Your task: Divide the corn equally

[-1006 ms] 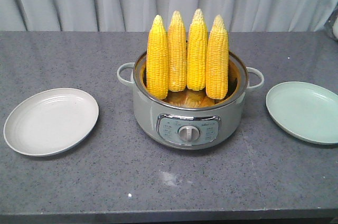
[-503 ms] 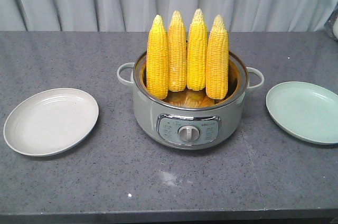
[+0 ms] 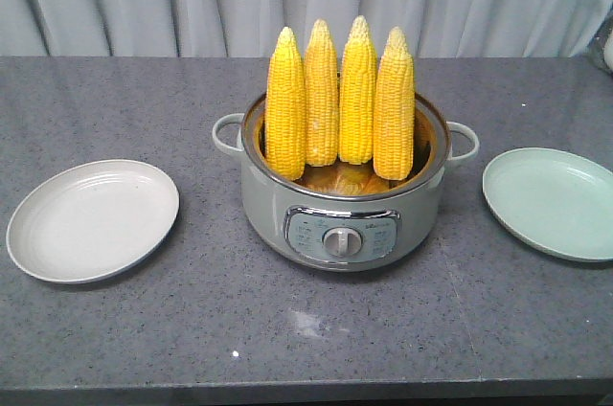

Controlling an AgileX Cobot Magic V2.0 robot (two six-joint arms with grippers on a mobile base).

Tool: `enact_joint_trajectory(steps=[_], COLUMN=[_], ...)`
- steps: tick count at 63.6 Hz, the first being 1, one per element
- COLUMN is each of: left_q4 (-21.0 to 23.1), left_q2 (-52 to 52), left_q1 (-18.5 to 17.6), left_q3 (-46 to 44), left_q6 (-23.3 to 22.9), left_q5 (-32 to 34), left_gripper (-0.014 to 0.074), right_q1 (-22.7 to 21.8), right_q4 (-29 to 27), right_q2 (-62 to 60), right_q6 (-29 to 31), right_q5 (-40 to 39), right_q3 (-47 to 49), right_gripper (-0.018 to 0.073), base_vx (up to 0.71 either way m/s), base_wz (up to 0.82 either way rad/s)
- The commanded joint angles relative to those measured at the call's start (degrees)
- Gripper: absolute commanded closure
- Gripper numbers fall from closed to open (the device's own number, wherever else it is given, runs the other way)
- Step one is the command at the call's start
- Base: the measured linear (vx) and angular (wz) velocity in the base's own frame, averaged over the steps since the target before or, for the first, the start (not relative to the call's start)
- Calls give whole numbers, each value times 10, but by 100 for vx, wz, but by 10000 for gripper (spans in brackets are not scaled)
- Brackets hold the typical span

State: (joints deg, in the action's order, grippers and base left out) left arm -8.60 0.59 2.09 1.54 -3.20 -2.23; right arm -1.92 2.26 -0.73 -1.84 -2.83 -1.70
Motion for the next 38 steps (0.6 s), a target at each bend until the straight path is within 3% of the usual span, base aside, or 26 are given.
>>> enact_joint_trajectory(steps=[1, 6, 12, 17, 19, 23, 29, 38], left_q4=[5, 6, 6, 19, 39, 57, 62, 68], left_q2=[9, 9, 9, 9, 9, 9, 9, 9], left_q1=[1, 1, 1, 1, 1, 1, 1, 1], left_q3=[2, 2, 2, 2, 2, 2, 2, -4], left_q6=[-3, -3, -23, -80, -133, -190, -242, -244], left_q5=[45, 46, 60, 76, 86, 95, 96, 111], left_gripper=[603, 603, 603, 603, 603, 603, 603, 603], right_q1=[-4, -4, -4, -4, -4, -4, -4, -4], right_q4=[4, -11, -76, -156, -215, -265, -306, -311], right_q2=[-2, -2, -2, -2, -2, -2, -2, -2], right_q6=[5, -6, -72, -158, -216, -262, -266, -266], right_q5=[-46, -46, -49, -50, -50, -49, -49, -58], right_q3=[-5, -5, -5, -5, -5, -5, -5, -5], right_gripper=[564, 564, 564, 564, 564, 564, 564, 564], base_vx=[0, 0, 0, 0, 0, 0, 0, 0], base_wz=[0, 0, 0, 0, 0, 0, 0, 0])
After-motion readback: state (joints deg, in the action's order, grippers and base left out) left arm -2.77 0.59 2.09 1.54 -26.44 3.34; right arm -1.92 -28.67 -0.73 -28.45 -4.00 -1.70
